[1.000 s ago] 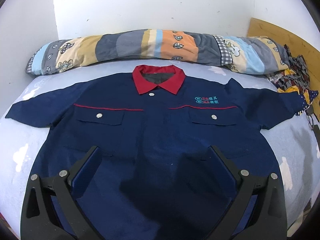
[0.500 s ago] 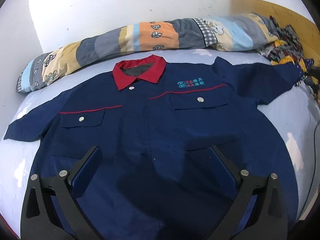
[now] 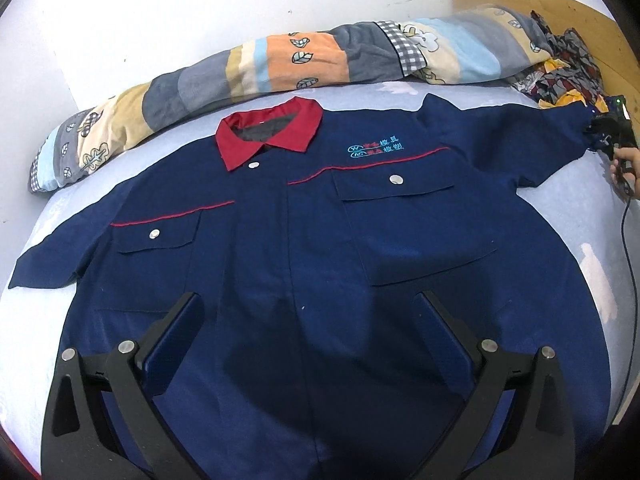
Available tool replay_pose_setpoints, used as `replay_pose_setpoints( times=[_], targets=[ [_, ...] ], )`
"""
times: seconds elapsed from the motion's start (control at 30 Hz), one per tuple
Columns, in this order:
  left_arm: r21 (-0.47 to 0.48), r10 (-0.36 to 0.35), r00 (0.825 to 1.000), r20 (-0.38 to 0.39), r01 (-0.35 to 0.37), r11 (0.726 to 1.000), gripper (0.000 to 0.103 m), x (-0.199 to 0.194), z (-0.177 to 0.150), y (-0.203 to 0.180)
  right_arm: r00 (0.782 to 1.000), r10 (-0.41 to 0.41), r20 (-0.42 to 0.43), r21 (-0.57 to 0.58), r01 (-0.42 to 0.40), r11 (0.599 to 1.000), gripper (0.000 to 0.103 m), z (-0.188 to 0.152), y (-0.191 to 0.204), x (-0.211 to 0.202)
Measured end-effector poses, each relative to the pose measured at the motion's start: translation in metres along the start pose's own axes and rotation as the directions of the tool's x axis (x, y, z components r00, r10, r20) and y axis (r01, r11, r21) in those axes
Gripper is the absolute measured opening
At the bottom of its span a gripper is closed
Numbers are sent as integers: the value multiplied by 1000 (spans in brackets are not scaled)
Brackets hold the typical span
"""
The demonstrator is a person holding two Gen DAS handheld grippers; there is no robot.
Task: Fold large clothes
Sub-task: 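Grasp the sleeve cuff beside the pillow with the right gripper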
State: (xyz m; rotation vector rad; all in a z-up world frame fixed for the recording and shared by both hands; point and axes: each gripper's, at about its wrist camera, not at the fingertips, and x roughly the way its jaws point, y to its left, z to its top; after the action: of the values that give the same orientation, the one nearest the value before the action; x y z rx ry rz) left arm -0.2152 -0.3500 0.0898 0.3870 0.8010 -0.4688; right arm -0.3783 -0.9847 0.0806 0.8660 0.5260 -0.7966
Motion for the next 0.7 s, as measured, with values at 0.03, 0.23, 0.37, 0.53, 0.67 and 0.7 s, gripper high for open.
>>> replay_pose_setpoints(
  times=[0.03, 0.23, 0.37, 0.53, 0.67, 0.7],
  targets=[
    [-2, -2, 1000, -1, 2, 1000, 103, 0, 0, 0, 1000, -9, 5, -30, 9, 1000, 24, -1, 5, -3],
    [-13, -1, 1000, 5, 1, 1000, 103, -4, 0, 4, 992, 64, 110, -141, -48, 989, 9, -14, 36, -50],
    [-20, 6, 1000, 25, -5, 1000, 103, -12, 1, 11, 976, 169, 136, -144, -150, 978, 8, -21, 60, -87],
    [-64, 23, 999, 47, -20, 998, 103, -22, 1, 32, 954, 277, 114, -189, -253, 949, 8, -33, 125, -127],
    [-102, 43, 998, 56, -37, 994, 103, -29, -1, 53, 927, 369, 70, -243, -343, 907, 8, -56, 195, -160],
    [-117, 48, 997, 57, -41, 992, 103, -31, -3, 61, 917, 395, 57, -261, -369, 892, 8, -64, 218, -169]
  ],
)
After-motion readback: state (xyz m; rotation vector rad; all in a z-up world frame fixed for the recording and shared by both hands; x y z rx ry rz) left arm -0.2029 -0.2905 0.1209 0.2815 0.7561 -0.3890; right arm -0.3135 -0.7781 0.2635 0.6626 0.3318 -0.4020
